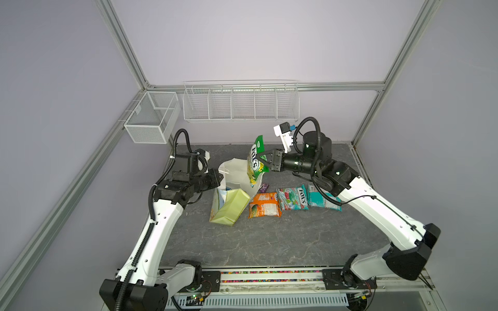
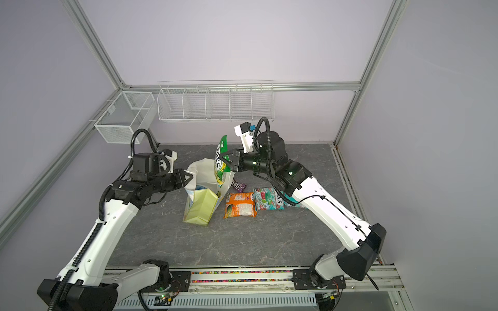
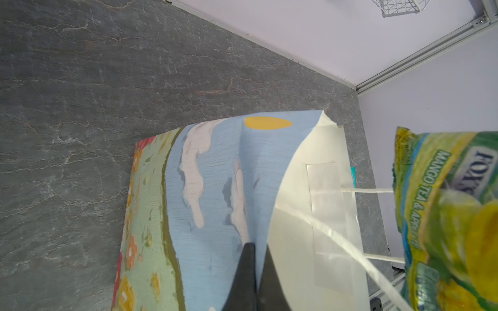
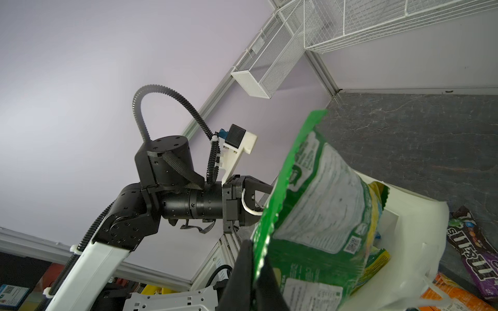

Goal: Place the snacks into the paper bag
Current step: Place the snack in the paper bag.

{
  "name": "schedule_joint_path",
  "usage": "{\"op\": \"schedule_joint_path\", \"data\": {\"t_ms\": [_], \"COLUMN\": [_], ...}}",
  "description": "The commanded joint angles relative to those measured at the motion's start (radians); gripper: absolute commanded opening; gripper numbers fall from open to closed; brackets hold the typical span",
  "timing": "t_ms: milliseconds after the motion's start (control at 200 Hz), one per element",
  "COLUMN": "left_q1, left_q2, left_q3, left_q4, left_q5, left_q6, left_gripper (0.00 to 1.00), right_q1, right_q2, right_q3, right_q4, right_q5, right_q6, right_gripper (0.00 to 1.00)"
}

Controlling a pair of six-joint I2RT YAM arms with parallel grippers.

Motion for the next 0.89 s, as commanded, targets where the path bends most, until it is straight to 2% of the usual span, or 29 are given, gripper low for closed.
{"op": "schedule_joint_path", "data": {"t_ms": [0,890], "left_q1": [-0.002,-0.002], "left_q2": [0.008,-0.001], "left_q3": [0.038,0.056], "left_q4": [0.008,0.01], "left_q5": [0.007,0.028], "left_q6": [0.005,-0.01], "left_gripper": [0.0,0.0], "right_q1": [0.009,0.046], "right_q2": [0.01,0.112], "right_q3": [-0.015,-0.033], "right_q4": [0.09,0.158], "right_q5": [0.015,0.012], "right_q6": [0.029,0.106], "right_gripper": [0.07,0.07]}}
